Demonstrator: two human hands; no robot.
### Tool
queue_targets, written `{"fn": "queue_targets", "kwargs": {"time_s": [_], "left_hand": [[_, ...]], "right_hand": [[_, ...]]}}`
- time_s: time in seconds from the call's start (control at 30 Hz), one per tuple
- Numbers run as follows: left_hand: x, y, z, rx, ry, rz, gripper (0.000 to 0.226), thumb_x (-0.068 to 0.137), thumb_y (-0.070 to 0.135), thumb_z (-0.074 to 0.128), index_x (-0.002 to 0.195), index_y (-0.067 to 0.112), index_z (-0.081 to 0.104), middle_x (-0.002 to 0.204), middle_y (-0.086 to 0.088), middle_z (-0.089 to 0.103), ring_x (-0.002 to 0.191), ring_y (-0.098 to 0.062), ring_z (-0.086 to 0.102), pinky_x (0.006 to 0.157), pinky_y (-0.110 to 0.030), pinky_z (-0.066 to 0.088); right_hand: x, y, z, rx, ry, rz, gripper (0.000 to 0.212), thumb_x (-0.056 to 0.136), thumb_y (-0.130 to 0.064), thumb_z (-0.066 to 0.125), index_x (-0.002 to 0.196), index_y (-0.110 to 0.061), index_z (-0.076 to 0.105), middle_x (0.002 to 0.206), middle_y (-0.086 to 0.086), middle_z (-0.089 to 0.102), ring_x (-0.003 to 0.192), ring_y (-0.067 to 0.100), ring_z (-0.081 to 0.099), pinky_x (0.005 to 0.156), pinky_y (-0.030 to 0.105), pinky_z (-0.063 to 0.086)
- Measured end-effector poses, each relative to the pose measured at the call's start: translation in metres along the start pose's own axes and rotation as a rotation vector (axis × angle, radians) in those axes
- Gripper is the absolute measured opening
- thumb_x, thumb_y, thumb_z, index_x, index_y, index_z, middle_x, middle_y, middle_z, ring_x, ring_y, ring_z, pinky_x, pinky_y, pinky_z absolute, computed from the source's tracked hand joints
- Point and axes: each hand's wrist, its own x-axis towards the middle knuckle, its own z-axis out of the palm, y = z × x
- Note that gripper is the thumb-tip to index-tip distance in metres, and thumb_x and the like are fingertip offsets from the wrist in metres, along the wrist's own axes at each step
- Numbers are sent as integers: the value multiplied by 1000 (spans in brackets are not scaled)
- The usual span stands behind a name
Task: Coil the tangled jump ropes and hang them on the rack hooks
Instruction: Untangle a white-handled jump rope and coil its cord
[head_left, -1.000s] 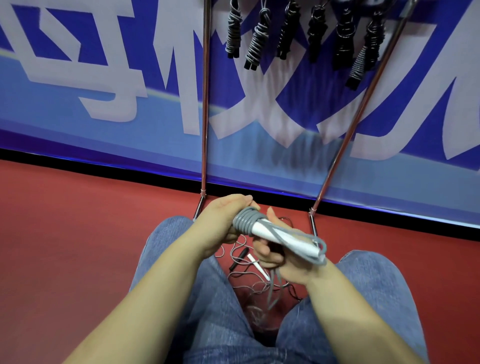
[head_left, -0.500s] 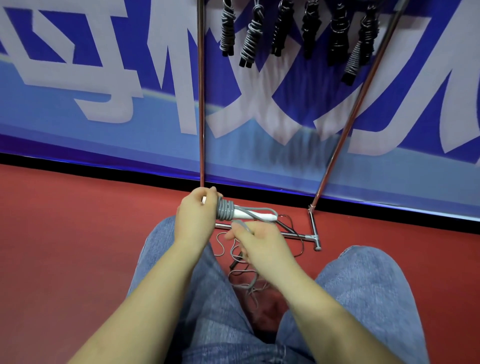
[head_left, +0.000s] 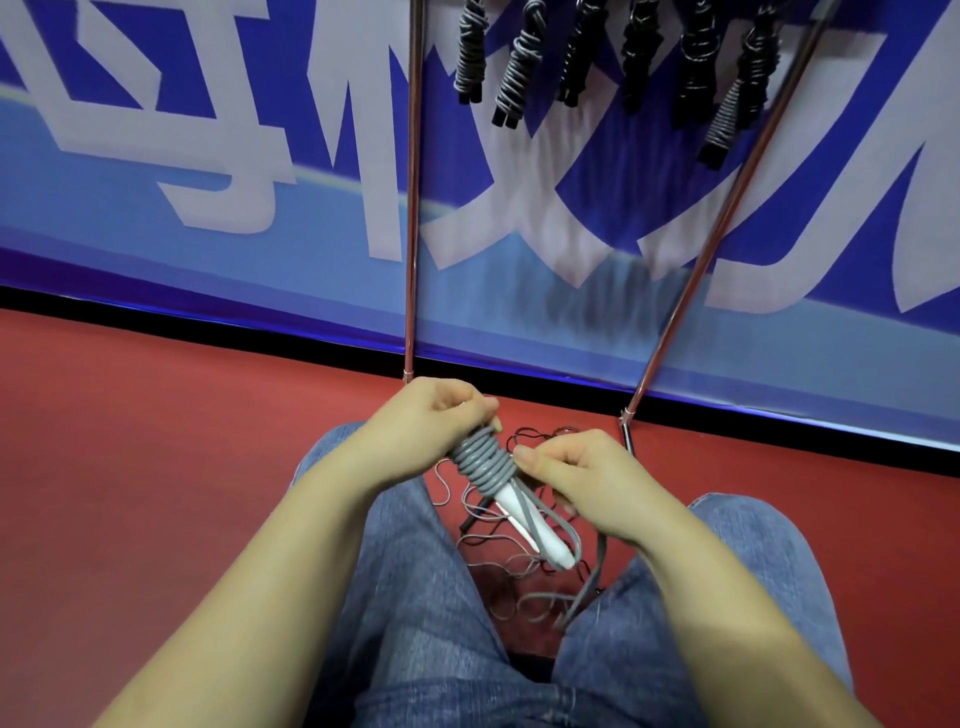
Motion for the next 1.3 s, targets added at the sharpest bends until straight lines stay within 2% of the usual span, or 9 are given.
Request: {"fn": "queue_targets", "kwargs": {"time_s": [0.13, 0.3, 0.4, 0.63, 0.83, 1.0, 1.1, 1.2, 1.3], "left_hand": [[-5, 9, 2, -154, 14, 4, 30, 96, 21, 53, 69, 12, 64, 47, 6, 45, 37, -6, 33, 37, -15, 25], [-4, 12, 9, -408, 49, -25, 29, 89, 31, 56, 66, 17, 65, 52, -7, 38, 40, -11, 29, 39, -12, 18], [-3, 17, 17, -552, 106, -80, 32, 98, 24, 44, 72, 13, 58, 39, 3, 30, 30, -5, 17, 38, -9, 12], [3, 14, 25, -460, 438, -84, 35, 97, 17, 47, 65, 14, 59, 38, 7, 38, 31, -6, 25, 36, -16, 19], [10, 1, 9, -126, 696, -3, 34, 97, 21, 48, 67, 19, 63, 59, 5, 58, 56, -9, 49, 60, -29, 39], [8, -7, 4, 76, 667, -37, 32, 95, 31, 49, 67, 27, 61, 69, 3, 65, 73, -23, 60, 67, -33, 43], [7, -10, 1, 45, 588, -3, 31, 86, 42, 46, 66, 27, 63, 73, -2, 68, 75, -25, 62, 71, -35, 47], [7, -5, 1, 26, 455, 40, 31, 94, 32, 53, 67, 23, 65, 63, 6, 63, 63, -13, 55, 64, -28, 43], [4, 6, 0, -125, 290, 71, 32, 98, 20, 50, 70, 15, 65, 53, 12, 54, 47, -1, 43, 49, -15, 34]], "right_hand": [[-1, -6, 4, 284, -15, 14, 43, 84, -42, 54, 54, -11, 60, 47, 2, 45, 44, 12, 35, 47, 23, 29], [1, -2, 16, 860, -21, 244, 36, 95, -28, 46, 63, -12, 52, 42, -2, 47, 34, 8, 43, 39, 18, 38], [4, -12, 24, 1172, -71, 191, 44, 96, -37, 35, 60, -13, 43, 38, -3, 33, 29, 5, 29, 34, 16, 23], [5, -22, 35, 709, 190, 186, 40, 99, -19, 33, 67, -8, 53, 45, -3, 40, 35, 8, 29, 38, 19, 23], [-3, -26, 36, 437, 175, 61, 33, 98, -24, 47, 78, -11, 69, 46, -7, 42, 37, 5, 35, 40, 17, 30], [-4, -23, 19, 14, 326, -184, 20, 85, -24, 67, 72, -9, 68, 51, -8, 43, 49, 4, 34, 51, 25, 29], [-3, -26, 4, -67, 369, -208, 8, 83, -25, 69, 77, -27, 72, 64, -13, 64, 63, 1, 56, 59, 14, 39], [-1, -21, -8, 26, 437, -202, 16, 81, -22, 71, 73, -36, 71, 77, -18, 70, 79, -2, 63, 71, 11, 45], [3, -16, -13, 12, 420, -141, 17, 80, -32, 71, 63, -32, 69, 66, -8, 67, 62, 1, 57, 61, 16, 42]]}}
